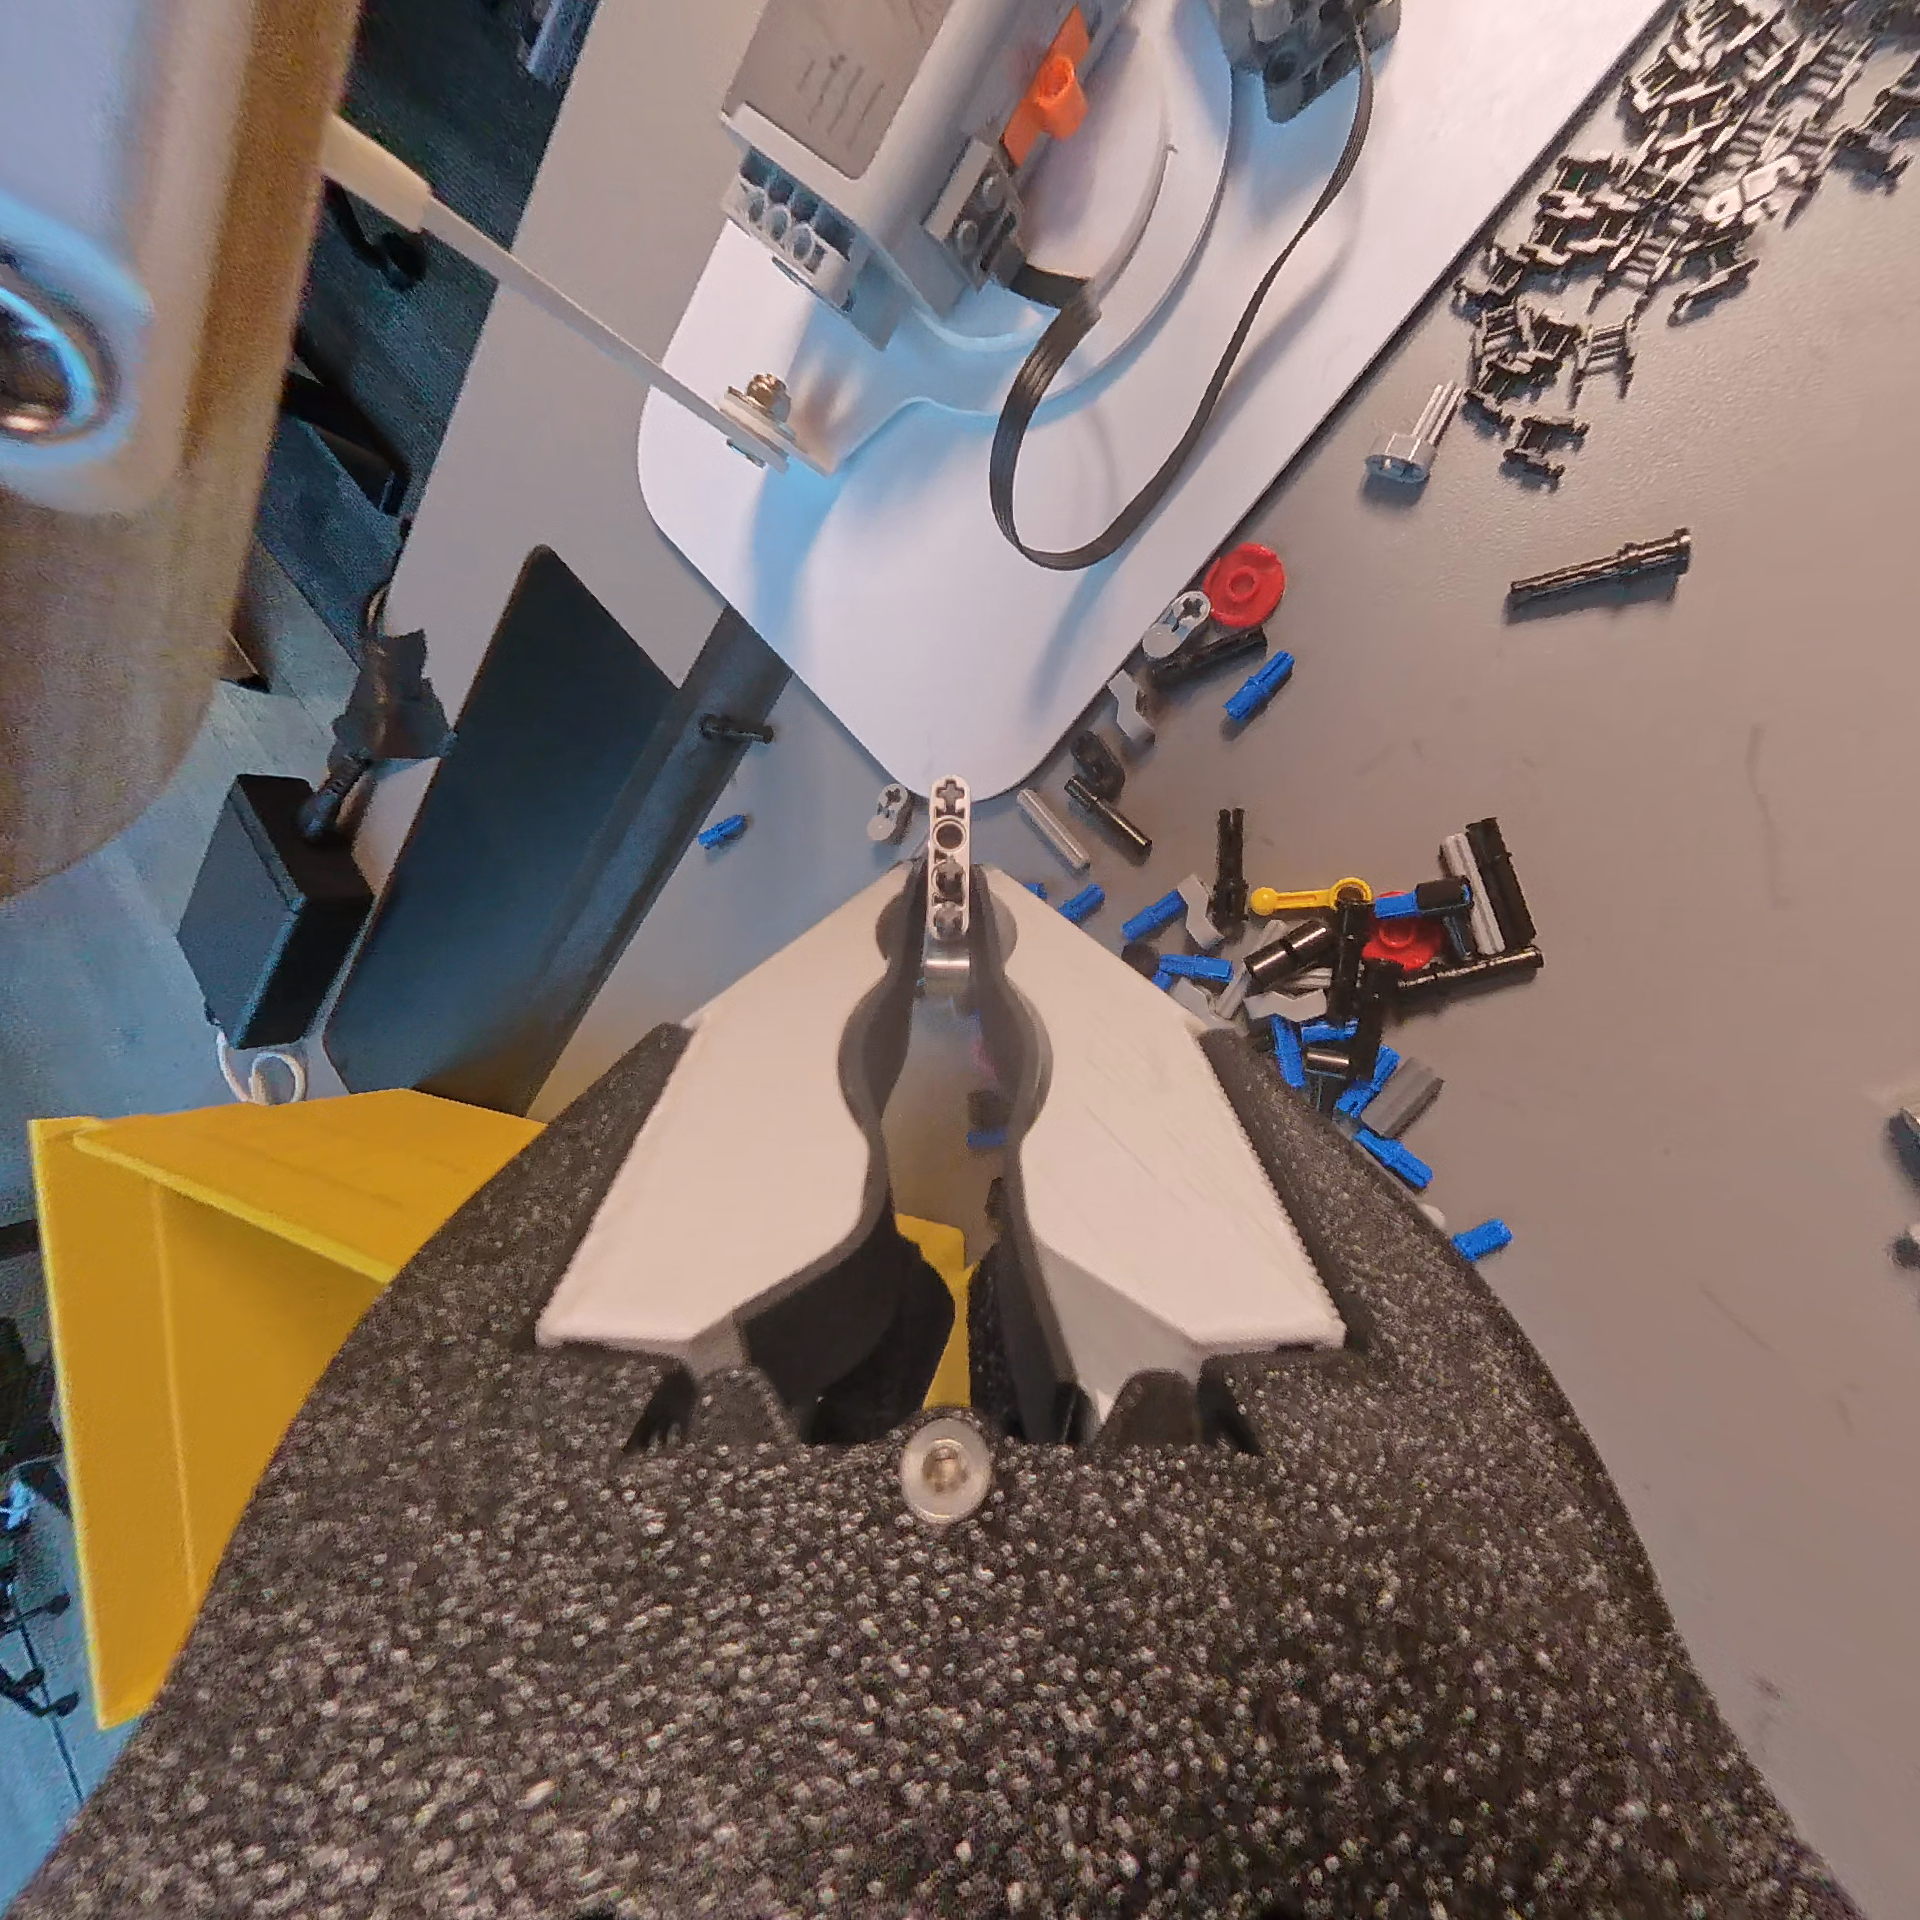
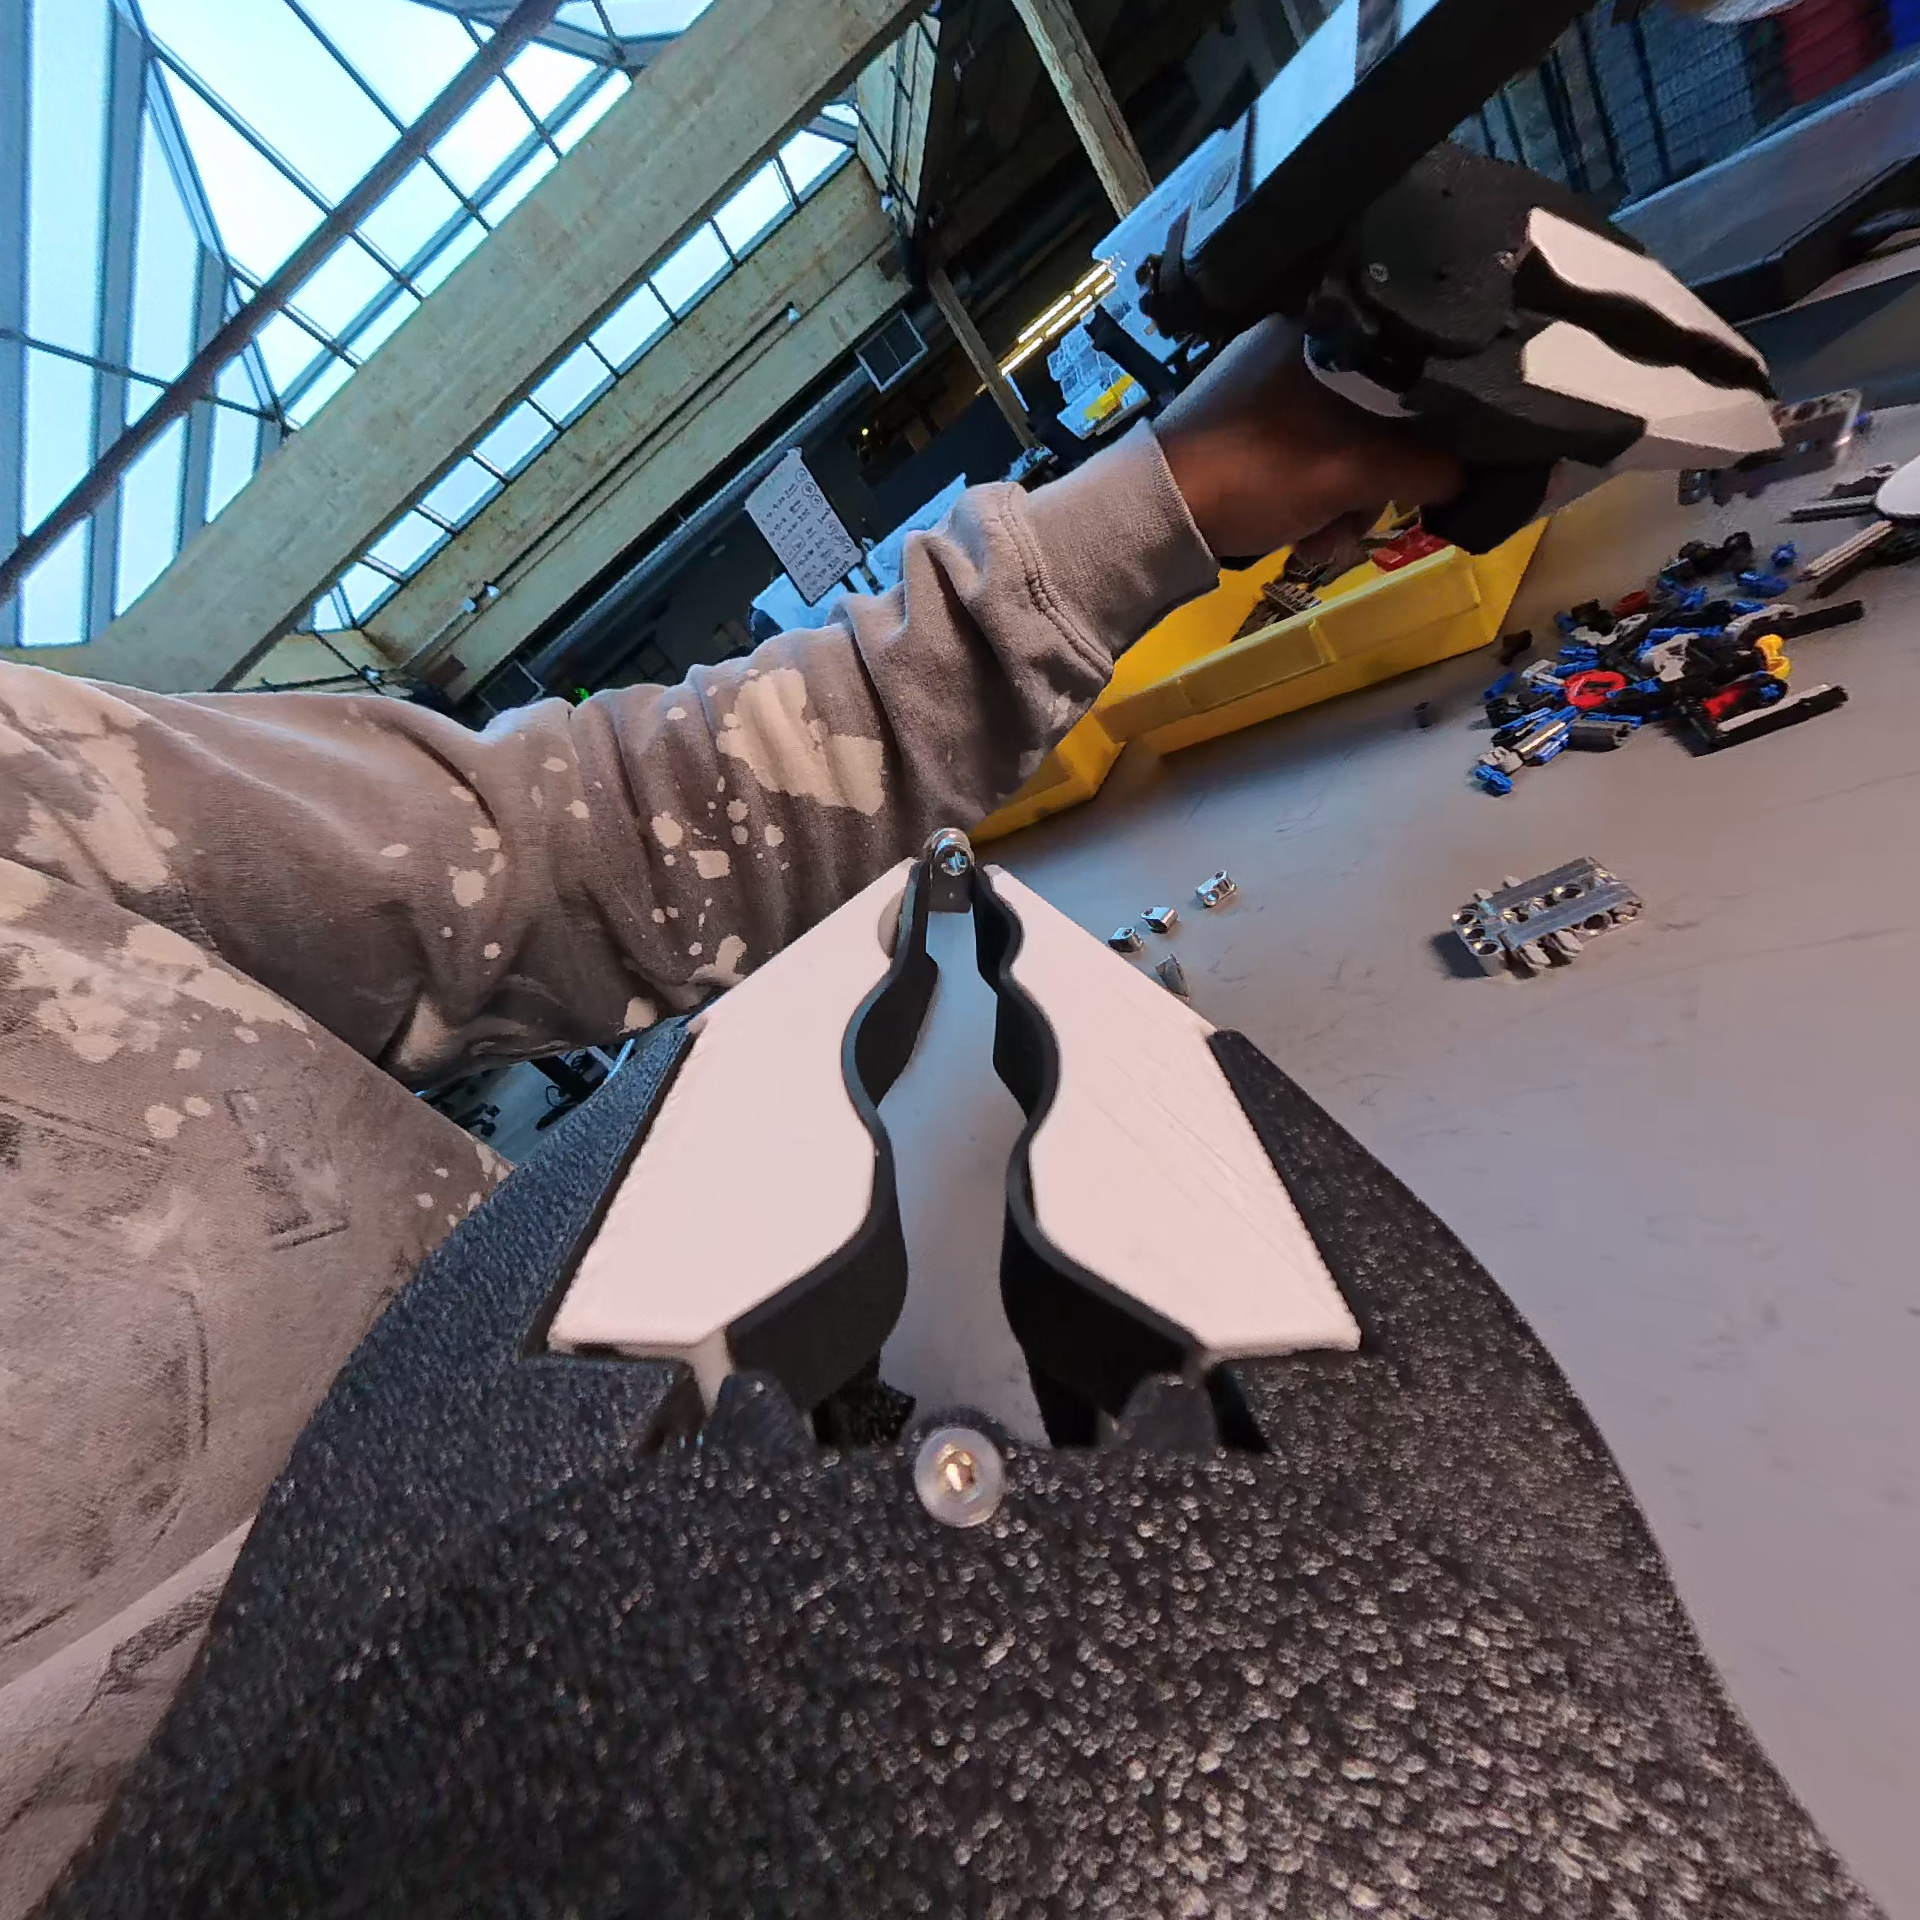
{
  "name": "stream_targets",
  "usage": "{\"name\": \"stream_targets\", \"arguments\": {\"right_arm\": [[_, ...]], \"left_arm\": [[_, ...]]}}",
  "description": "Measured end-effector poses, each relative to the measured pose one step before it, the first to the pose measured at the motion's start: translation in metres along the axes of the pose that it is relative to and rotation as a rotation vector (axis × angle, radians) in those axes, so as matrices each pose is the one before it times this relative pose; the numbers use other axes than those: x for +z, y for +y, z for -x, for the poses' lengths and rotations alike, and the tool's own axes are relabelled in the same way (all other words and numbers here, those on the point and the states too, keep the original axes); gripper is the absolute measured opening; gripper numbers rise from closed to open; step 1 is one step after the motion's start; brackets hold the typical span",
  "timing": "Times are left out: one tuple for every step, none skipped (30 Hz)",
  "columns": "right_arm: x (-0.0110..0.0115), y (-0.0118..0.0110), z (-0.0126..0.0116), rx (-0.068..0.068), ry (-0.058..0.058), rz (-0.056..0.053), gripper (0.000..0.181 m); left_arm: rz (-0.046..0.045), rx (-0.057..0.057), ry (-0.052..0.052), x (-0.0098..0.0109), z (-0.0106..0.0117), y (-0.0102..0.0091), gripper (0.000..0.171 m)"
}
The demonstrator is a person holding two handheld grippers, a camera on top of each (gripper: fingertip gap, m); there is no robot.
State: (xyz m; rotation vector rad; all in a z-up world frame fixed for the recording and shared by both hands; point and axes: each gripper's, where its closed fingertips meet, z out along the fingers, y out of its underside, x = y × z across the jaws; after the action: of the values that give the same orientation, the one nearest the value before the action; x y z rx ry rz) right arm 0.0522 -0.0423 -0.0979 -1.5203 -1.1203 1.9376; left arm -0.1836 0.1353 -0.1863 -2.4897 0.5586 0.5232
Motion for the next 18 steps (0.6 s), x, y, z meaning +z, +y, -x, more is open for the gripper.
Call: {"name": "stream_targets", "arguments": {"right_arm": [[-0.00015,-0.00031,0.0007,-0.0029,-0.0009,-0.0008,0.007],[-0.00012,-0.00025,0.00029,-0.0031,0.0007,-0.0005,0.007],[-0.00029,-0.00045,0.00006,-0.0011,0.0006,-0.0015,0.007],[-0.00043,-0.00051,-0.00004,0.0007,-0.0004,-0.0025,0.007],[-0.00046,-0.00058,-0.00026,0.0011,0.0008,-0.0025,0.007],[-0.00046,-0.00057,-0.00041,0.0005,0.0016,-0.0025,0.007],[-0.00018,-0.00029,-0.00028,0.0005,0.0006,-0.0016,0.007],[-0.00001,-0.00005,-0.00019,0.0004,0.0006,-0.0005,0.007],[0.00028,0.00046,-0.00022,-0.0008,0.0013,0.0011,0.007],[0.00049,0.00068,-0.00044,-0.0016,0.0023,0.0026,0.007],[0.00043,0.00082,-0.00059,-0.0022,0.0035,0.0025,0.007],[0.0004,0.00063,-0.00095,-0.0028,0.0047,0.002,0.007],[-0.00002,0.00024,-0.00145,-0.0033,0.0075,0.0,0.007],[-0.00047,-0.00049,-0.0021,-0.0046,0.0109,-0.0036,0.007],[-0.00092,-0.0012,-0.00264,-0.0056,0.0133,-0.0059,0.007],[-0.0015,-0.0017,-0.00334,-0.0053,0.0167,-0.0079,0.007],[-0.00187,-0.00184,-0.00414,-0.0035,0.0195,-0.0088,0.007],[-0.00193,-0.00164,-0.00501,-0.0001,0.0221,-0.0082,0.007]], "left_arm": [[-0.01719,0.0031,-0.0057,-0.00634,0.00095,-0.00176,0.006],[-0.02591,-0.0027,-0.0007,-0.00844,-0.00008,-0.00267,0.006],[-0.03589,-0.0121,0.0034,-0.01058,-0.00106,-0.00385,0.006],[-0.04481,-0.0224,0.0121,-0.01216,-0.00289,-0.00451,0.006],[-0.05333,-0.034,0.0275,-0.01314,-0.00568,-0.00525,0.006],[-0.05905,-0.0457,0.0446,-0.01346,-0.00909,-0.00554,0.006],[-0.06126,-0.0555,0.0578,-0.01313,-0.012,-0.00498,0.006],[-0.05814,-0.063,0.0664,-0.01223,-0.01444,-0.00363,0.006],[-0.05306,-0.0673,0.0735,-0.01038,-0.01651,-0.00137,0.006],[-0.04948,-0.0673,0.0794,-0.0082,-0.01829,0.00073,0.006],[-0.04581,-0.0723,0.0822,-0.00597,-0.0189,0.0032,0.006],[-0.03827,-0.0843,0.0818,-0.00353,-0.01841,0.00612,0.006],[-0.02478,-0.0912,0.0833,-0.00077,-0.01784,0.00976,0.006],[-0.01381,-0.087,0.0706,0.00148,-0.01497,0.01312,0.006],[-0.00552,-0.0718,0.045,0.00338,-0.01032,0.01547,0.006],[0.01291,-0.057,0.0253,0.00482,-0.00692,0.01857,0.006],[0.02953,-0.0392,0.0092,0.00589,-0.00441,0.02022,0.006],[0.02872,-0.0196,-0.0099,0.0059,-0.00176,0.01821,0.006]]}}
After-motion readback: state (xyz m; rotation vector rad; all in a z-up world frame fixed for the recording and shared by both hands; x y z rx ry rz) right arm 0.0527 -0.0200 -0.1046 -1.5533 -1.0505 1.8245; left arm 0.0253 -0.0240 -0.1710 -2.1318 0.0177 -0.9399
